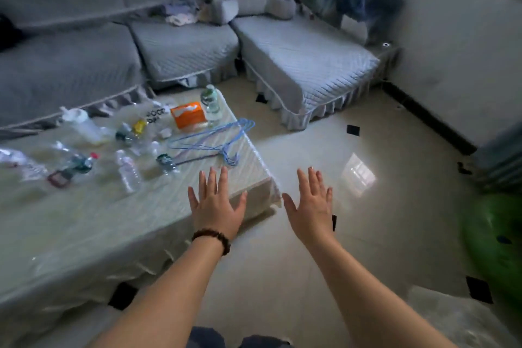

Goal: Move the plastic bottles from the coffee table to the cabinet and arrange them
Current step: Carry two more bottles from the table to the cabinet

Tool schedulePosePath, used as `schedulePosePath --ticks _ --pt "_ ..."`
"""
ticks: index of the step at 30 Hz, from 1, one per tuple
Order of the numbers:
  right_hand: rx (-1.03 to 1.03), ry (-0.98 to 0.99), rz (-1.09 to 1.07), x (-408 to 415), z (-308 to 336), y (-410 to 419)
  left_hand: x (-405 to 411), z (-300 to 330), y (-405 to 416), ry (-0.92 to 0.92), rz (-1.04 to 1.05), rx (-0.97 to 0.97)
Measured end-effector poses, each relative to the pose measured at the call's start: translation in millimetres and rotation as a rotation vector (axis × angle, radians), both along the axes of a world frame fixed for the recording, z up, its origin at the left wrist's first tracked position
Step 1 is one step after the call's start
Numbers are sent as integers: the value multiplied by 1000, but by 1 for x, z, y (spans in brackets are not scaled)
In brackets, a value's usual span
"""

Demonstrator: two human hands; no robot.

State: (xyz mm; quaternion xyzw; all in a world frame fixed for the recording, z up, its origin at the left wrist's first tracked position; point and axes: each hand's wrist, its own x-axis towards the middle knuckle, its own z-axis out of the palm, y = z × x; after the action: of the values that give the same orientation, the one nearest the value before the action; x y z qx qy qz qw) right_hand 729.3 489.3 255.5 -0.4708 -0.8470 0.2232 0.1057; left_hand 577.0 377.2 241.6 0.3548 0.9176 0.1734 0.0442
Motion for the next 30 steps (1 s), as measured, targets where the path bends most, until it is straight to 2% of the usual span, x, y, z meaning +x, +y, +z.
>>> schedulePosePath --ticks 9,18,24,30 --pt "-6 0 253 -154 3 -96 -122 12 -132 -11 278 35" --pt "11 -27 406 -284 3 -179 -232 11 -247 -11 426 2" --pt "17 -94 456 -337 -11 -190 -273 -4 -268 -50 490 -7" --pt "-8 -130 458 -385 -33 -167 -319 -28 -250 -97 497 -61"
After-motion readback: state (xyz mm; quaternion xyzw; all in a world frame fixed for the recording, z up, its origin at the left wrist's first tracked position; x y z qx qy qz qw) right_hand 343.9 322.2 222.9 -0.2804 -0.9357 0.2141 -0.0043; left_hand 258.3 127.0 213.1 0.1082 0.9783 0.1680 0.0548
